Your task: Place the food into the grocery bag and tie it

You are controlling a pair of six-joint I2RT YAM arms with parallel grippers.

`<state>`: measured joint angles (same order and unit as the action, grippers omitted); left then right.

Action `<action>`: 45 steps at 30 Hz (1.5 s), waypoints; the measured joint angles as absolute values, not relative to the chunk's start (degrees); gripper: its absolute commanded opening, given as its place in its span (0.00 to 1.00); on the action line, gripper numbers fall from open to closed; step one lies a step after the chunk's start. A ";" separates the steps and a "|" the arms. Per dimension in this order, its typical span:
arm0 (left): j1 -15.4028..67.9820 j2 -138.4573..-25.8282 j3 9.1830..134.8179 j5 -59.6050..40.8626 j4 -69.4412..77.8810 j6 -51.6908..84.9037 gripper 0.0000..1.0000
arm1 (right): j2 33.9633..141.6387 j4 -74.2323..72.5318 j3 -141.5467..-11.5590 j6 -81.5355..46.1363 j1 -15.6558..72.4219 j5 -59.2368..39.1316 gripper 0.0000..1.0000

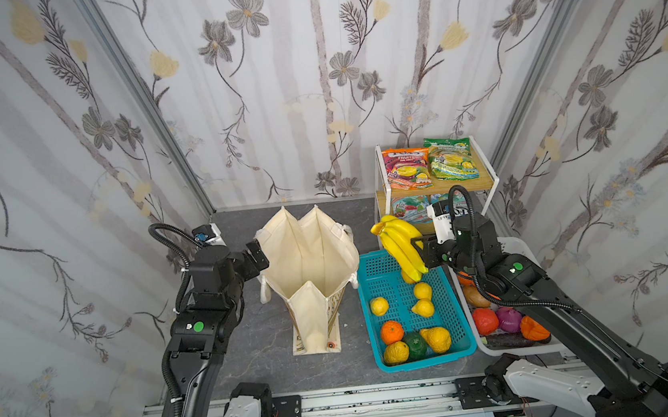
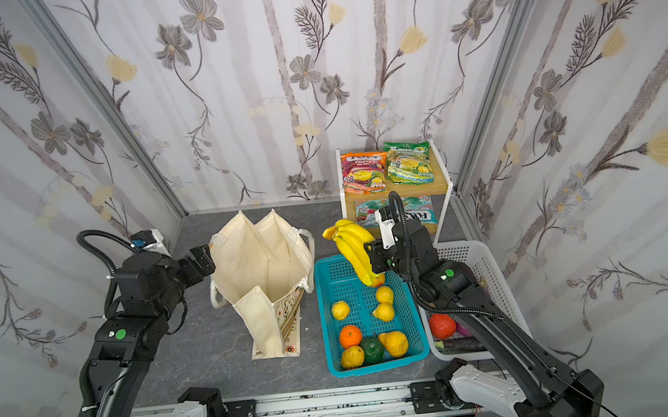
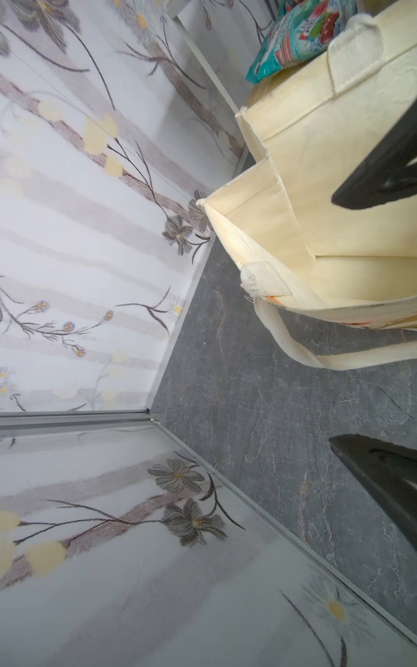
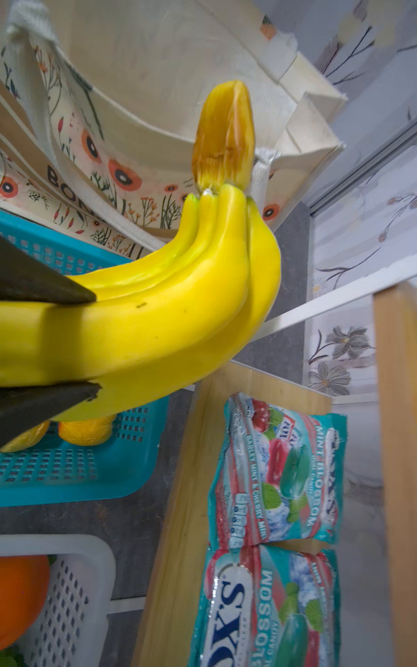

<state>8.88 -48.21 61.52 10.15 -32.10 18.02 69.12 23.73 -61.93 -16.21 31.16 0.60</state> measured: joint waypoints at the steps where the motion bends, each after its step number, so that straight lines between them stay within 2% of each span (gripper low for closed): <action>1: 8.75 -48.45 61.36 9.98 -32.51 18.02 1.00 | 69.54 23.92 -63.79 -15.97 32.03 1.58 0.32; 5: 8.51 -49.28 61.25 9.74 -32.84 17.82 0.99 | 72.20 25.32 -71.22 -14.70 35.94 5.10 0.32; 8: 8.51 -50.85 60.66 8.51 -32.82 16.45 0.94 | 75.83 25.85 -77.41 -13.87 39.05 6.44 0.32; 14: 8.51 -54.24 60.23 4.99 -33.39 13.32 0.75 | 86.54 26.11 -91.79 -12.86 45.71 6.72 0.32; 21: 8.51 -57.69 60.53 3.38 -33.39 12.21 0.34 | 100.36 27.20 -104.92 -12.97 53.28 5.80 0.33; 23: 8.51 -57.95 61.04 2.72 -33.41 12.23 0.15 | 103.18 28.82 -106.72 -13.17 54.19 5.82 0.33; 24: 8.51 -57.95 61.30 2.33 -33.39 12.23 0.10 | 104.47 28.93 -107.26 -13.74 54.68 5.93 0.33; 26: 8.56 -57.78 61.60 1.23 -33.32 12.32 0.09 | 106.54 28.91 -107.59 -14.59 55.24 5.80 0.33; 28: 8.58 -57.41 61.63 0.56 -33.30 13.02 0.00 | 108.47 29.21 -107.61 -15.46 55.61 5.13 0.33; 45: 8.58 -55.24 60.31 -0.51 -32.58 15.46 0.00 | 121.93 31.51 -109.34 -14.26 55.16 7.07 0.33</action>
<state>8.58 -55.24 60.31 -0.51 -32.58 15.46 121.93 31.51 -109.34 -14.26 55.16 7.07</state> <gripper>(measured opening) 0.051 0.333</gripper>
